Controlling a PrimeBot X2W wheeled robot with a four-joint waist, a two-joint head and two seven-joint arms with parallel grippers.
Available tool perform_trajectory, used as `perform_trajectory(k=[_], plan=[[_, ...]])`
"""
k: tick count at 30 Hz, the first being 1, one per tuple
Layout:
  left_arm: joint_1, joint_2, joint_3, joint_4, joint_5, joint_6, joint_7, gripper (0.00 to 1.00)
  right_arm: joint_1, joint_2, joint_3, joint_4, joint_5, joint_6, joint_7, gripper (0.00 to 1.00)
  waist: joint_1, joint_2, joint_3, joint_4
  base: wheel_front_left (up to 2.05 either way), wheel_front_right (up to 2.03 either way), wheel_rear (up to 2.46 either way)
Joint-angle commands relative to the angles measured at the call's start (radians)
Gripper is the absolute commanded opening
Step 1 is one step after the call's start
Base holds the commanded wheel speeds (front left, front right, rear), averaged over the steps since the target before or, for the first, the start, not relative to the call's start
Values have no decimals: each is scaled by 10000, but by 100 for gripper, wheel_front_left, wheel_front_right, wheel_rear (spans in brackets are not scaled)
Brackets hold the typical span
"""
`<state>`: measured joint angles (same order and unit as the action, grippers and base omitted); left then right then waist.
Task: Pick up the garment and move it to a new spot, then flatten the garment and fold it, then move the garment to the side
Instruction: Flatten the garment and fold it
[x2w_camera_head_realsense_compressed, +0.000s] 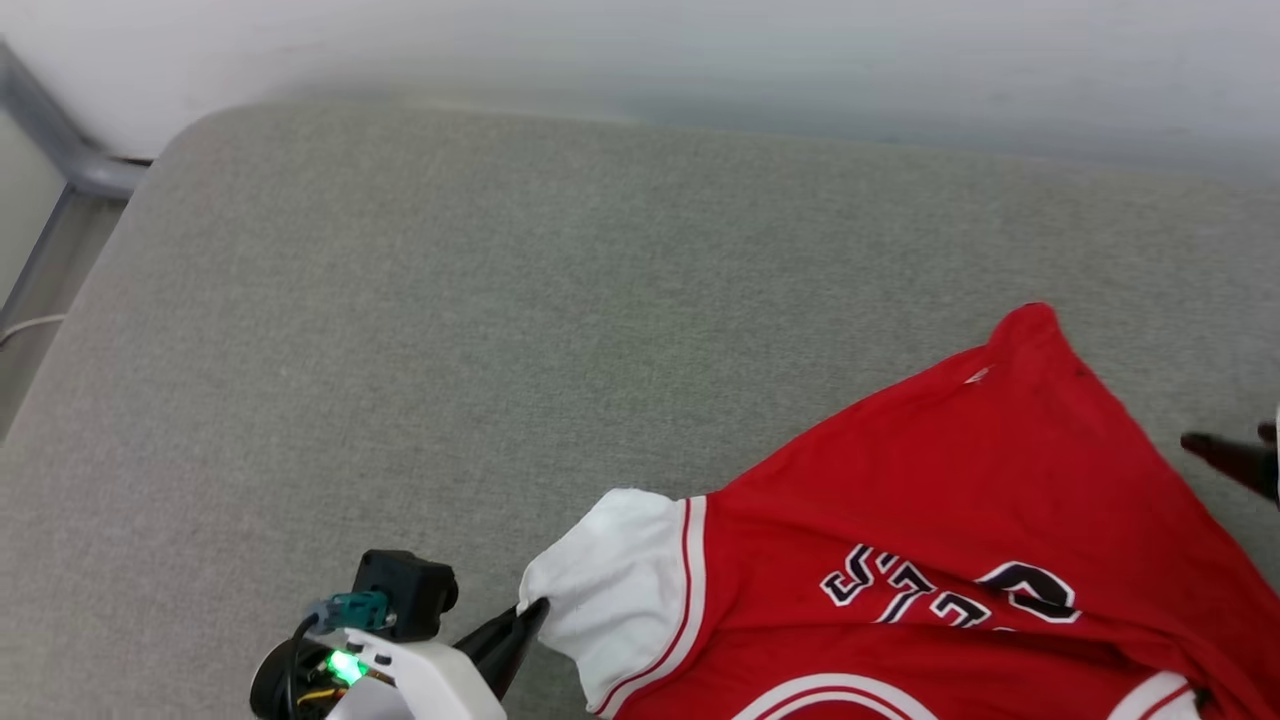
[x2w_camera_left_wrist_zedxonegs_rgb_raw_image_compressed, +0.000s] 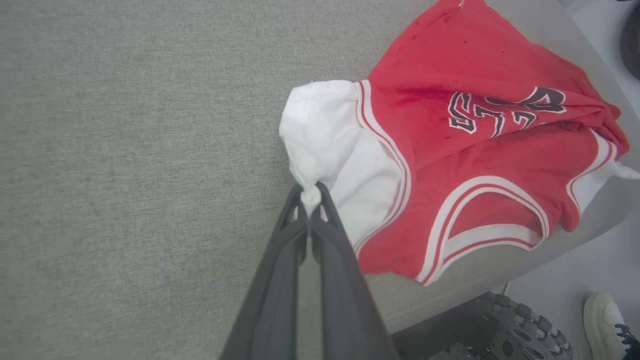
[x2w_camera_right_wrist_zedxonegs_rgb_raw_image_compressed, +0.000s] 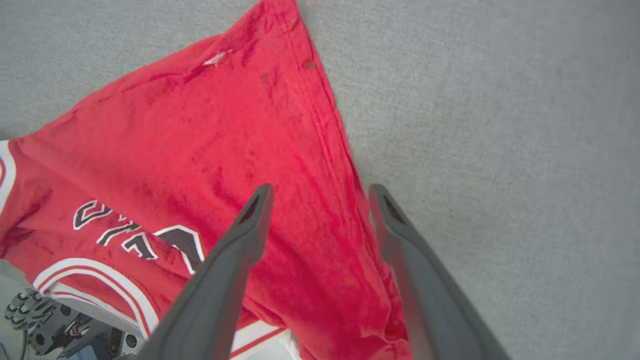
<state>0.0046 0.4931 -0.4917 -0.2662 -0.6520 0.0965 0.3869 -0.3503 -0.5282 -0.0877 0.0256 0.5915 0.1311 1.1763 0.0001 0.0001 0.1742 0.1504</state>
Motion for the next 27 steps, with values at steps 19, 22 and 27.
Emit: perform_trajectory(k=[19, 22, 27], plan=[[-1489, -691, -626, -63, 485, -466, -233, 0, -3385, 565, 254, 2450, -2457, -8, 758, 100, -1, -1, 2053, 1949, 0, 0, 0], [-1520, -714, -657, -52, 502, -461, -253, 0, -3316, 569, 241, 2814, -2622, -8, 638, 100, -1, -1, 2129, 2059, 0, 0, 0], [-1579, -736, -696, -46, 496, -472, -283, 0, -3020, 593, 424, 3344, -2843, -8, 468, 100, -1, -1, 2311, 2201, 0, 0, 0]])
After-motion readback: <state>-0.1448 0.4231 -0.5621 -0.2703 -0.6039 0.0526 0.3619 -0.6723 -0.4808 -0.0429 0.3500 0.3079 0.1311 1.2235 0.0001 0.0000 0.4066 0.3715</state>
